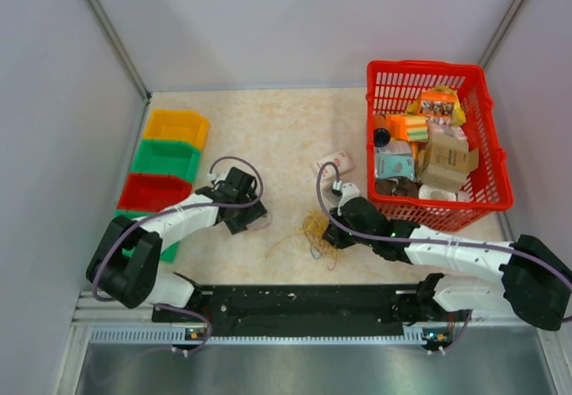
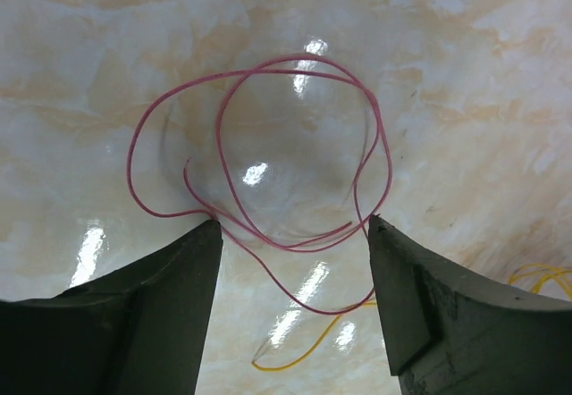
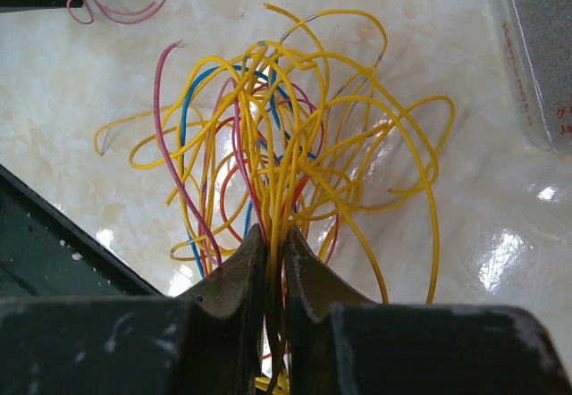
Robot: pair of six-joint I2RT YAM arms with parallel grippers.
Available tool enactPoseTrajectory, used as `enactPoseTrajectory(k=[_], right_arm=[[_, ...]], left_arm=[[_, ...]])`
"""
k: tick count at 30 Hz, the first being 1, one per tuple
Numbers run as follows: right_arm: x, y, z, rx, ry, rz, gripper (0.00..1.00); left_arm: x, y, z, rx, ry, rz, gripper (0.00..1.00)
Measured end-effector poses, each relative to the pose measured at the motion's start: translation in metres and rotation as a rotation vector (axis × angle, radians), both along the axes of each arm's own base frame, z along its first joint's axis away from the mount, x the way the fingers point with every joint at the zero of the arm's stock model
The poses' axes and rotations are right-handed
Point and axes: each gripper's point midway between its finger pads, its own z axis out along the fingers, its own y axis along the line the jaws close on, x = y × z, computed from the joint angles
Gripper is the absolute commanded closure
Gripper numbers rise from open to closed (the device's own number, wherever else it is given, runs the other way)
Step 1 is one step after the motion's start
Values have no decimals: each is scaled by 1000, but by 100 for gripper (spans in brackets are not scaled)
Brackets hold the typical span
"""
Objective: Untangle the cables
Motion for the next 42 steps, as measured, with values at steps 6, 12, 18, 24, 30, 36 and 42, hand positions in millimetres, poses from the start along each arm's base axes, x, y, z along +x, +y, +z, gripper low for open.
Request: enactPoseTrajectory(k=[6, 12, 18, 24, 30, 36, 42], right_arm=[[0, 0, 0, 1, -1, 1, 100], [1, 1, 3, 9, -8, 0, 100], [4, 5, 9, 35, -27, 2, 100], [5, 6, 21, 65, -57, 8, 100], [3, 5, 26, 85, -69, 11, 100], [2, 4, 25, 83, -70, 13, 100], [0, 0, 21, 55, -64, 25, 100]], left_arm=[[3, 4, -5, 52, 41, 42, 47], [6, 6, -9, 164, 89, 51, 77], [2, 12, -12, 187, 108, 82, 100], [2, 12, -11, 188, 101, 83, 100], [13, 25, 35, 200, -58, 40, 100], [65, 57, 125, 174, -313, 122, 100], [101, 104, 169, 212, -414, 204, 100]])
